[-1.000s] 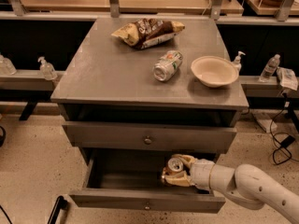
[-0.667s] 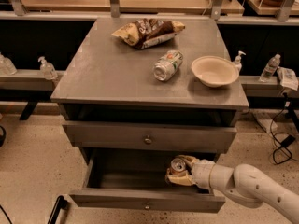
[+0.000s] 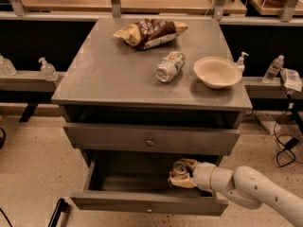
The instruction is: Place orange can into middle drawer
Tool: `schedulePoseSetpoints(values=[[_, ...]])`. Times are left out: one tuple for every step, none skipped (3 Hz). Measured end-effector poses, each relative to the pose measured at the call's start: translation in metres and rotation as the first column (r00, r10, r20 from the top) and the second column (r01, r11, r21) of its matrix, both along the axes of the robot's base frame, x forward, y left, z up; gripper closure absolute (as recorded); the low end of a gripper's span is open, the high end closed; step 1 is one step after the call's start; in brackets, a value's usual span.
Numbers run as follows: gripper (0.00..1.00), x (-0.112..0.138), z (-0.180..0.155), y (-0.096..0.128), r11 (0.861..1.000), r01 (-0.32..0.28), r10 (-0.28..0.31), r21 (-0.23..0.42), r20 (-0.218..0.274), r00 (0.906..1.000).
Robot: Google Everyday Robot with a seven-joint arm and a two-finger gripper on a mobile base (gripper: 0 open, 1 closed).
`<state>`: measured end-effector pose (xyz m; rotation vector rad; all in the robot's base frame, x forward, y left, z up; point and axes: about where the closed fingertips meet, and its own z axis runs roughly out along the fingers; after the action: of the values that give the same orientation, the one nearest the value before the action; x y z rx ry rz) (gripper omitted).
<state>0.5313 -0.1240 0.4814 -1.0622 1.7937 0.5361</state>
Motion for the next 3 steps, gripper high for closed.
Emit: schedulePoseSetpoints(values=[[0.82, 0.001, -0.009, 0.0, 1.0, 0.012, -0.012, -0.005, -0.009, 0.9999], [0.6, 0.002, -0.016, 0.0, 0.999, 0.03, -0.031, -0.011, -0.016, 0.9994], [0.36, 0.005, -0.02, -0.001, 0.997, 0.071, -0.071, -0.007, -0.02, 0.9973]])
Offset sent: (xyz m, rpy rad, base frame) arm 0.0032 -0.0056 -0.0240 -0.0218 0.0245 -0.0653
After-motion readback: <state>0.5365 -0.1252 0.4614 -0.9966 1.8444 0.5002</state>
